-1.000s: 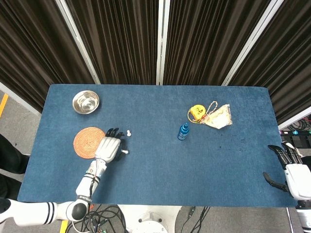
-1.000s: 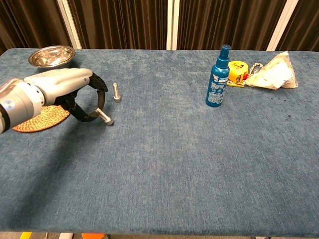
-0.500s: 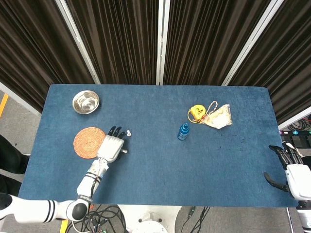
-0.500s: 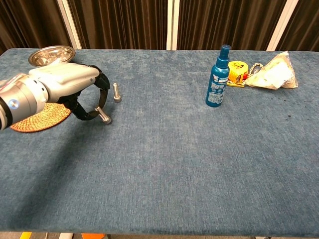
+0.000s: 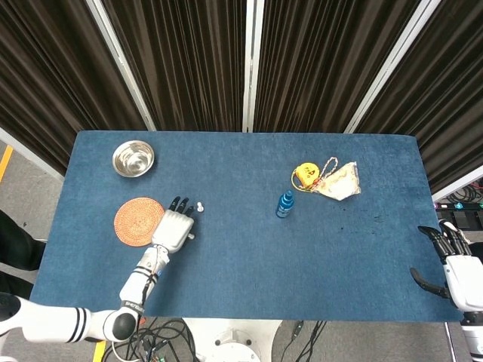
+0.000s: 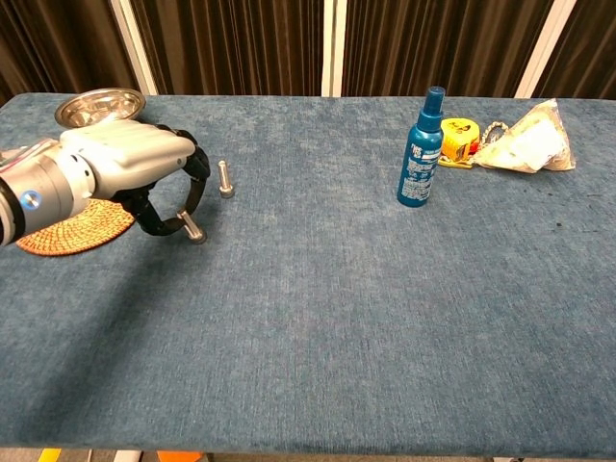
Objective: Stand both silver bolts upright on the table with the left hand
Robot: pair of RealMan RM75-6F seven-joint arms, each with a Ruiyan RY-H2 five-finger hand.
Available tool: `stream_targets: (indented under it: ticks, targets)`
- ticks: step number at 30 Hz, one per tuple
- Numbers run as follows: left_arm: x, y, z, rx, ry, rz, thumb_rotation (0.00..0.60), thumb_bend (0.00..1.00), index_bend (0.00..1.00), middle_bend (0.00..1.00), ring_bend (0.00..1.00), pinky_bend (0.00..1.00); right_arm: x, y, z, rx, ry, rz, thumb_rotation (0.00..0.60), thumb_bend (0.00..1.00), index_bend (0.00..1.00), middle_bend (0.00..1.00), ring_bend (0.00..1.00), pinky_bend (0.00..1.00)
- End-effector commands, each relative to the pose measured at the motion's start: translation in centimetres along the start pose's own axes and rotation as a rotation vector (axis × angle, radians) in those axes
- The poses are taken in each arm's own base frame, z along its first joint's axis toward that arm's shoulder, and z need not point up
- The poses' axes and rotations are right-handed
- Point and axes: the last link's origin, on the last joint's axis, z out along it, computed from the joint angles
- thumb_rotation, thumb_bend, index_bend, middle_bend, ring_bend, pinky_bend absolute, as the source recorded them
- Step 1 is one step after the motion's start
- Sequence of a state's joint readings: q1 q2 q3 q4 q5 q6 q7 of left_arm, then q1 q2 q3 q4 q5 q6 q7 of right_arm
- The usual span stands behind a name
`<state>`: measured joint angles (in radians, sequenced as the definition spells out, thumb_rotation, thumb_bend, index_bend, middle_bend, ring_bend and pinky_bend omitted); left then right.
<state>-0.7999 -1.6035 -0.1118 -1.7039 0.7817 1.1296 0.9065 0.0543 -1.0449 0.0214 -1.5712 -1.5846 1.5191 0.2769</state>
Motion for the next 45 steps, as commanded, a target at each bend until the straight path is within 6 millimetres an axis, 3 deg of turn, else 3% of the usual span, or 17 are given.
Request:
stream_targets:
  ticks: [1,15,22,26,30,36,39,45]
  targets:
    - [0.0,0.1,0.0,-0.002,0.000,0.000,0.600,0.40,0.49,0.17,0.00,0.00,0.0,0.0,0.0,-0.001,0.000,0.000,0.600,0.19,0.13,0.18,0.03,0.10]
    - [0.1,0.4,-0.1,-0.013,-0.002,0.000,0.600,0.37,0.45,0.16,0.00,0.00,0.0,0.1,0.0,-0.003,0.000,0.001,0.600,0.19,0.13,0.18,0.03,0.10]
    - [1.7,-0.7,-1.4,0.004,0.051,-0.107,0.600,0.30,0.27,0.14,0.00,0.00,0.2,0.1,0.1,0.000,0.004,-0.003,0.600,0.19,0.13,0.18,0.03,0.10]
    - [3.8,-4.1,-2.9,0.080,0.154,-0.271,0.600,0.26,0.26,0.14,0.00,0.00,0.5,0.2,0.0,-0.002,0.008,-0.010,0.600,0.19,0.13,0.18,0.03,0.10]
    - [4.8,-9.7,-5.0,0.182,0.301,-0.366,0.600,0.23,0.26,0.15,0.00,0.00,0.9,0.3,0.1,0.002,0.007,-0.022,0.600,0.19,0.13,0.18,0.03,0.10]
    - [2.6,-17.0,-10.0,0.308,0.377,-0.391,0.600,0.21,0.26,0.17,0.00,0.00,1.4,0.5,0.2,0.002,0.016,-0.023,0.600,0.19,0.13,0.18,0.03,0.10]
    - [0.9,-19.5,-12.9,0.342,0.370,-0.395,0.600,0.21,0.27,0.17,0.00,0.00,1.5,0.6,0.3,0.000,0.020,-0.026,0.600,0.19,0.13,0.18,0.03,0.10]
    - [-1.9,-21.2,-18.6,0.398,0.371,-0.400,0.600,0.17,0.27,0.17,0.00,0.00,1.4,0.2,0.5,0.008,0.040,-0.052,0.600,0.19,0.13,0.18,0.03,0.10]
